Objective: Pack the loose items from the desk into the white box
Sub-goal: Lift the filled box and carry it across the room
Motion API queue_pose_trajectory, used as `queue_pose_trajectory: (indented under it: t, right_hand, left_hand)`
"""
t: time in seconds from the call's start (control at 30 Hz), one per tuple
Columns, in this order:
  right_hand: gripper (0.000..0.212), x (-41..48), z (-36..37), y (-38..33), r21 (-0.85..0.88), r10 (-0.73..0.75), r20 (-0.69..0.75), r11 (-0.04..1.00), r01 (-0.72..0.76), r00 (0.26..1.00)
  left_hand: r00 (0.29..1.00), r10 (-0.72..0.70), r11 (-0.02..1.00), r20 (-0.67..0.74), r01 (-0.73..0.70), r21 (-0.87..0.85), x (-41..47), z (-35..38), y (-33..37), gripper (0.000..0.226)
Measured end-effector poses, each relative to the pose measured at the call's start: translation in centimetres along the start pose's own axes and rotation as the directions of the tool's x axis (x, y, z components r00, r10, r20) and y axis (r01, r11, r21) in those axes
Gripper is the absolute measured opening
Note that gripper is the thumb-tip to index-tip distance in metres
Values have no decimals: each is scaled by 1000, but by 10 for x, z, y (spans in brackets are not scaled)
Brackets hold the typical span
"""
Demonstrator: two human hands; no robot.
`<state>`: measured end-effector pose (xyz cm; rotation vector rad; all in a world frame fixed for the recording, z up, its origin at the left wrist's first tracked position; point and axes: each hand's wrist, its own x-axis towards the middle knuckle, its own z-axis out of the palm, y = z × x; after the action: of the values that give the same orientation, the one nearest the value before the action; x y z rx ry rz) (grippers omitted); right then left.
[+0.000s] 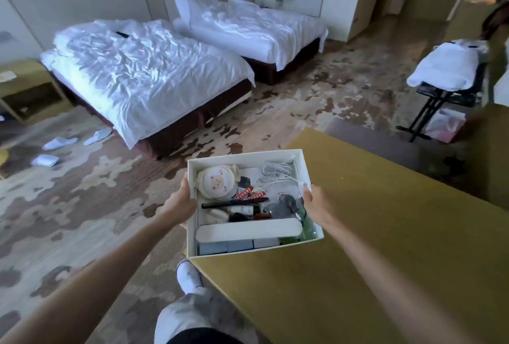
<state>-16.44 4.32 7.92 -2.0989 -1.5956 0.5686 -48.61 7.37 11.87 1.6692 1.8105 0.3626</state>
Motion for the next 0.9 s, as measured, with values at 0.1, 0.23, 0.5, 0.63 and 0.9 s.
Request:
queue_pose_trajectory:
  t: [0.1, 0.23, 0.5, 0.63, 0.9]
  right_hand:
    - [39, 12, 25, -41, -43, -88, 10, 995, 88, 996]
    - [41, 36, 65, -103, -85, -197, 66, 976, 202, 978]
    - [39, 104, 168, -232, -167, -269, 133, 943, 289, 954]
    - [38, 133, 220, -294, -195, -259, 128, 940, 280, 958]
    - [41, 174, 320, -415, -135, -320, 244, 924, 359, 915]
  left_hand:
    - [995, -68, 998, -68, 68, -1, -5, -24, -31, 75]
    - [975, -173, 985, -140, 167, -52, 2, -60, -85, 67]
    - [951, -260, 958, -168, 232, -169, 89, -137, -208, 62]
    - [932, -275, 949, -236, 225, -219, 135, -174, -264, 53]
    - [902, -347, 922, -257, 279, -268, 158, -249, -366, 48]
